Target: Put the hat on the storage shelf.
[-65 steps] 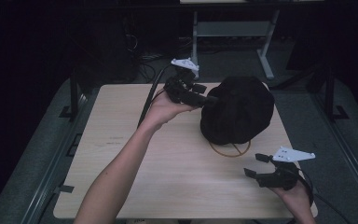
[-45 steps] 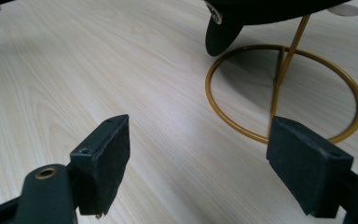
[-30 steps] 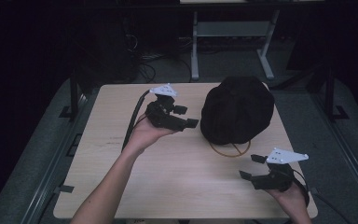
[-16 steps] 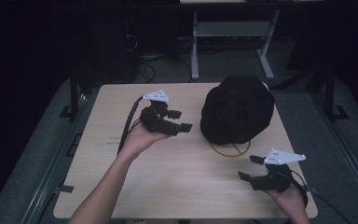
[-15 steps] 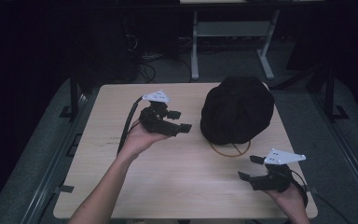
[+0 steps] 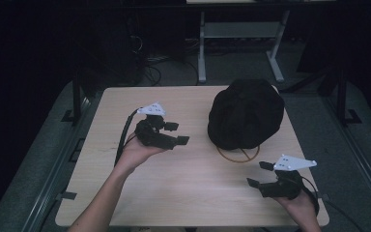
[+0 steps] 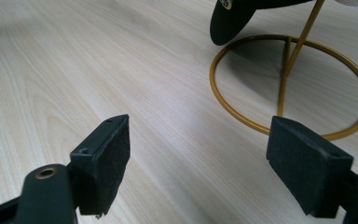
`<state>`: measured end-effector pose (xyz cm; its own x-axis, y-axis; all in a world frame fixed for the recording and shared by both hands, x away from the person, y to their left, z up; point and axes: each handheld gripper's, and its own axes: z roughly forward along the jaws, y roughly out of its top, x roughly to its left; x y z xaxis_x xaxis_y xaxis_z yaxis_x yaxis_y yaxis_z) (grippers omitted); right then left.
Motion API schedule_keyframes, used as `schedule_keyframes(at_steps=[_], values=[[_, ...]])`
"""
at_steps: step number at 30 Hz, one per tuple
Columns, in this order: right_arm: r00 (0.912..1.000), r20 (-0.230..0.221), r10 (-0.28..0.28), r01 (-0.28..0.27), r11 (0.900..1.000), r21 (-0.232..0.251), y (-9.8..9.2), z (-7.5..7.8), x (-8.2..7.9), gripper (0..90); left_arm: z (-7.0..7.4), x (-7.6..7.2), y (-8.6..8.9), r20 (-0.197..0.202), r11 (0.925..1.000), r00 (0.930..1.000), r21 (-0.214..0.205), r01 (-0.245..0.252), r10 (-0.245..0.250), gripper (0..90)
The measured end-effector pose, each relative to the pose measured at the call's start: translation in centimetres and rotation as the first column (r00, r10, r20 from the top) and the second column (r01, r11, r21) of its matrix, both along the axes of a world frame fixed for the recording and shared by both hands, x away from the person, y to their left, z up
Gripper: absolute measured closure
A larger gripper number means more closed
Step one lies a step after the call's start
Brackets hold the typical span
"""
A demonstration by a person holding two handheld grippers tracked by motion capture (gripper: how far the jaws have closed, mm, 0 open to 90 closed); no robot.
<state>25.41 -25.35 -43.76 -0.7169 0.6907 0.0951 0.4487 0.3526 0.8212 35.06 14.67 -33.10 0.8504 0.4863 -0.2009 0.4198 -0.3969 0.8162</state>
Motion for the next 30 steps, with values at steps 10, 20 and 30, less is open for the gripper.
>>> schedule_keyframes(at_steps=[10, 20, 30], values=[[1.0000, -0.003, -0.002, 0.002, 1.0000, -0.002, 0.0, -0.1, 0.0, 21.3, -1.3, -1.0, 1.2, -0.004, 0.9999, 0.9999, -0.001, -0.011, 0.011, 27.6], [1.0000, -0.005, 0.000, 0.000, 1.0000, -0.002, 0.2, -0.1, 0.0, 21.3, -2.8, -1.8, 2.8, -0.020, 0.9994, 0.9993, -0.014, -0.032, 0.032, 27.6], [1.0000, -0.006, 0.001, -0.001, 1.0000, -0.001, 0.3, -0.1, 0.0, 21.3, -3.9, -3.3, 3.9, -0.011, 0.9993, 0.9993, -0.012, -0.035, 0.035, 27.1]])
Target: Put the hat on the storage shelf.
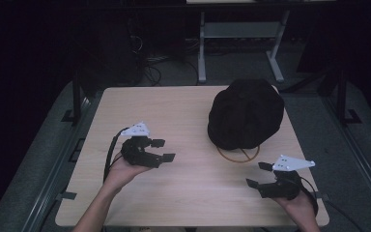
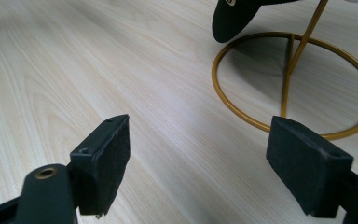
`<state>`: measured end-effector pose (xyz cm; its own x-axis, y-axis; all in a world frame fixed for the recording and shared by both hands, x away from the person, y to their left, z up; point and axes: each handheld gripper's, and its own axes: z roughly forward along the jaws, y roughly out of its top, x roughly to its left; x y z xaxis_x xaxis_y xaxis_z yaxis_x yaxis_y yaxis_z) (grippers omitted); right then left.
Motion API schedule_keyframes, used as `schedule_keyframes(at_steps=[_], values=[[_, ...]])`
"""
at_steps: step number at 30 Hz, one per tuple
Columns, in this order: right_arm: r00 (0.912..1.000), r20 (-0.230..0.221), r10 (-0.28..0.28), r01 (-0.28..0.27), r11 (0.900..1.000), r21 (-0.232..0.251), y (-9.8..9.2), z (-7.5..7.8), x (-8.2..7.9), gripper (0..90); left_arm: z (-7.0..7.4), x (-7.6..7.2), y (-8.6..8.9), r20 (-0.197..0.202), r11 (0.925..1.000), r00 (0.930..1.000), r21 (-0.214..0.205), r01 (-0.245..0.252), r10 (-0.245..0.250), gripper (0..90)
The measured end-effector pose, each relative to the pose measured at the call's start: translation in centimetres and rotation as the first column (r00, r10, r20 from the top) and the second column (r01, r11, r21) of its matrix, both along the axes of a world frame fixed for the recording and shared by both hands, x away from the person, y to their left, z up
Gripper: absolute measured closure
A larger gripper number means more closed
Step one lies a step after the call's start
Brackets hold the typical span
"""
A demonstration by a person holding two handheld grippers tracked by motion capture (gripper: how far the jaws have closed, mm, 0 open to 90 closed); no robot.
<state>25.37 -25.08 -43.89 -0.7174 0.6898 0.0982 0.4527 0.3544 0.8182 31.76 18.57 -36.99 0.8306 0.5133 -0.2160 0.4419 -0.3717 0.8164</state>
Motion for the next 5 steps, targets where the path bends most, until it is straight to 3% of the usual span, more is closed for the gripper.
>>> schedule_keyframes(at_steps=[5], values=[[1.0000, 0.006, 0.000, 0.000, 1.0000, 0.000, -0.1, 0.0, 0.0, 21.3, -1.0, -1.4, 0.8, 0.005, 0.9998, 0.9999, -0.007, -0.016, 0.016, 26.2]])
